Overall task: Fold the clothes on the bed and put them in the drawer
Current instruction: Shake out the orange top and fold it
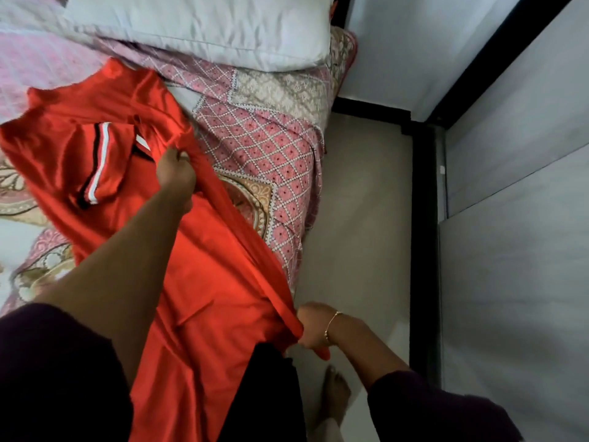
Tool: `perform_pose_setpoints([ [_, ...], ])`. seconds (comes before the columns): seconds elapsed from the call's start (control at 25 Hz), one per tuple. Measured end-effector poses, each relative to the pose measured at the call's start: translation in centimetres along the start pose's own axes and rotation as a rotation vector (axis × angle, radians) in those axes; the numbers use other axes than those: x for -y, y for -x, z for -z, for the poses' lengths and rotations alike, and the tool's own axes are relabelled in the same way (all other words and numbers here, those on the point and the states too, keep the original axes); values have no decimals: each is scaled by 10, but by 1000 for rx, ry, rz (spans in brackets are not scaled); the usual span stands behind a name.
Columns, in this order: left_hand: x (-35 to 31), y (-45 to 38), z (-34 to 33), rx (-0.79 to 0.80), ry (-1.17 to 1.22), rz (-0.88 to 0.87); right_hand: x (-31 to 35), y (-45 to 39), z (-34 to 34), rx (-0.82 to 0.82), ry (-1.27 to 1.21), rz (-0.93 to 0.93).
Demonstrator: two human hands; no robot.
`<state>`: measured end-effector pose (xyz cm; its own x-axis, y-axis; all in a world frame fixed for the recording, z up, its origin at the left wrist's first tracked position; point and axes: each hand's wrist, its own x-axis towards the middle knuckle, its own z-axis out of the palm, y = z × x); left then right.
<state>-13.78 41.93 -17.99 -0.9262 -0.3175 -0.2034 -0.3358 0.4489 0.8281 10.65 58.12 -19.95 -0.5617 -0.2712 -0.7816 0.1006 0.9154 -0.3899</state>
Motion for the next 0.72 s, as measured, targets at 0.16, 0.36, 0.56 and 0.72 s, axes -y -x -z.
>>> perform_pose_setpoints([
  [0.16, 10, 26, -1, 167, 497, 315, 8, -5, -20, 136, -63, -1],
  [0.36, 10, 46, 4, 149, 426, 190, -5, -13, -32, -475, -686, -78],
  [0.56, 25, 52, -7, 297, -328, -209, 4, -14, -48, -442, -853, -11],
  [0.72, 22, 44, -15, 243, -557, -206, 4, -17, -64, -549, -839, -24],
])
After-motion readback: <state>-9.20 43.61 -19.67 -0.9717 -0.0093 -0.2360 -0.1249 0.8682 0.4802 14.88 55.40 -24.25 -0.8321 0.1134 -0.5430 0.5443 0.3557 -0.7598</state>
